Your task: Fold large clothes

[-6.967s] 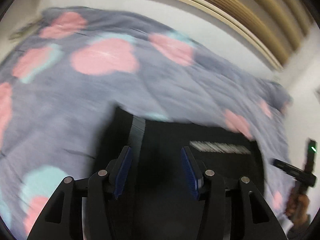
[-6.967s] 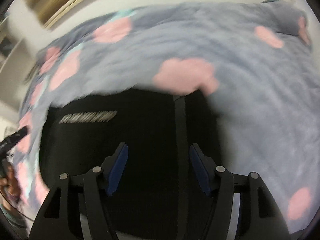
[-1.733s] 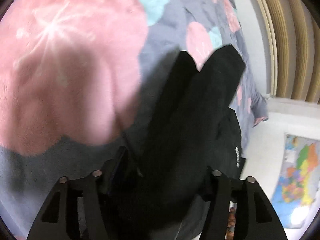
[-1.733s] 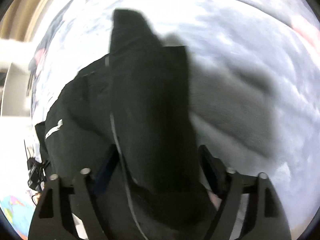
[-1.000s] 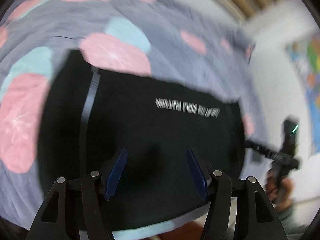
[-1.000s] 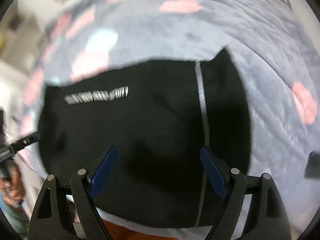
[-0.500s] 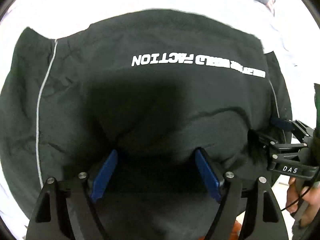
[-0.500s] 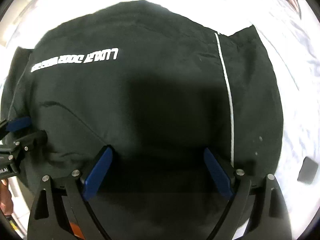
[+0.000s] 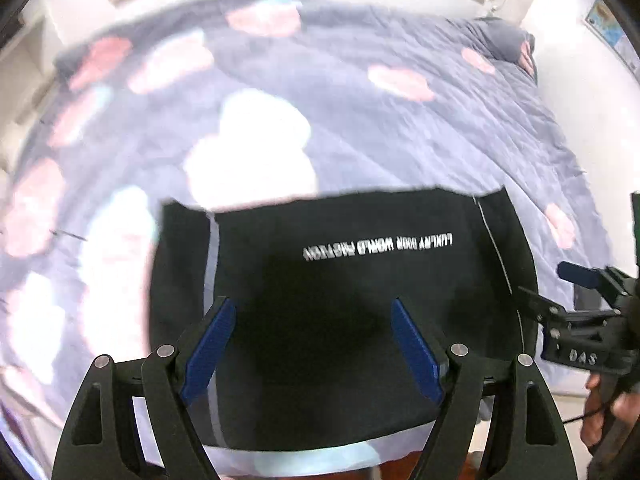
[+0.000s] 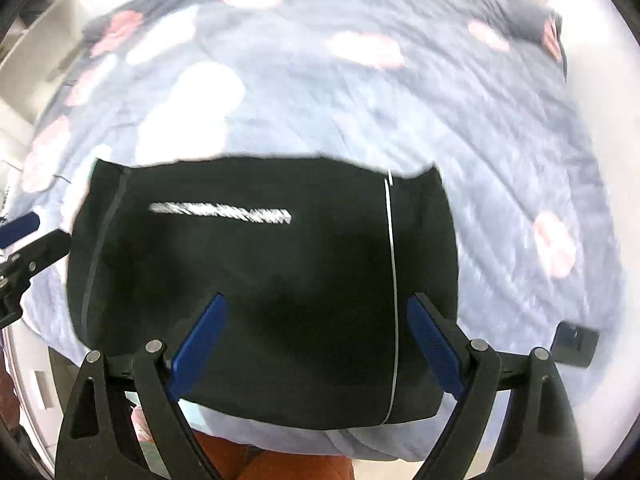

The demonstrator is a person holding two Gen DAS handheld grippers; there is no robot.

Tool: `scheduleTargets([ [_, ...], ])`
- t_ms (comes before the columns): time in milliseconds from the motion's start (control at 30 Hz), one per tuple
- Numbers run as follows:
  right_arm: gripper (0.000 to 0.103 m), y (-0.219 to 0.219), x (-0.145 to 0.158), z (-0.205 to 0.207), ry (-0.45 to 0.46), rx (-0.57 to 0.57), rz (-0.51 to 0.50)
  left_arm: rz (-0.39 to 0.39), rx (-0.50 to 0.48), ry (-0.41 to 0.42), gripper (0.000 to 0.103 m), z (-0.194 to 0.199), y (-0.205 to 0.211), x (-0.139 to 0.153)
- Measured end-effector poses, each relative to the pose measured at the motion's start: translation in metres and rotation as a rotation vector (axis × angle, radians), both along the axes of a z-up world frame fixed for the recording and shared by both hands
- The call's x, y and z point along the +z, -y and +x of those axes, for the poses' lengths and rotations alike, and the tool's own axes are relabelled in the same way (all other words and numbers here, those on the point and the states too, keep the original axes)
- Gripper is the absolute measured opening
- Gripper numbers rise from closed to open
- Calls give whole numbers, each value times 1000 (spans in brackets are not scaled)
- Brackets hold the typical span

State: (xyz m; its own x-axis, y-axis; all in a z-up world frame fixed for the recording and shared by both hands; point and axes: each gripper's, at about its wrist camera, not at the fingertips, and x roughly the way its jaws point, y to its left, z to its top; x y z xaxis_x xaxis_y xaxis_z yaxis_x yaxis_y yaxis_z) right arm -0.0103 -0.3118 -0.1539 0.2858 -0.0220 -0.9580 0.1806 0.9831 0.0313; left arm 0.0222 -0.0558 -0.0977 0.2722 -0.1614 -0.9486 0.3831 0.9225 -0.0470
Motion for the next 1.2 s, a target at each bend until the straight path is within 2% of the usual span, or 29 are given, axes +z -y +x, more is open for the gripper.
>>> scheduleTargets([
  [233, 92, -15, 71, -9, 105, 11, -41, -55, 1, 151, 81, -19, 4, 92],
  [367, 92, -21, 95, -11, 171, 3, -75, -39, 44, 236, 82, -28, 13, 118],
  [533, 93, -24, 119, -20, 237, -29, -69, -43, 105, 283, 82, -43, 9, 138],
  [633, 93, -24, 121, -24, 260, -58, -63, 20, 129, 342, 82, -51, 12, 141],
  [733, 93, -22, 113, -27, 247, -87, -35, 92, 106, 387, 82, -60, 21, 141],
  [900, 93, -24, 97, -31, 211, -98, -18, 65, 89, 337, 82, -65, 27, 130],
  [1067, 93, -24, 88, -37, 192, -93, -24, 115, 87, 337, 82, -70, 32, 118],
  [1200, 93, -21, 82, -42, 177, -104, -29, 103, 100, 324, 82, -71, 29, 115],
])
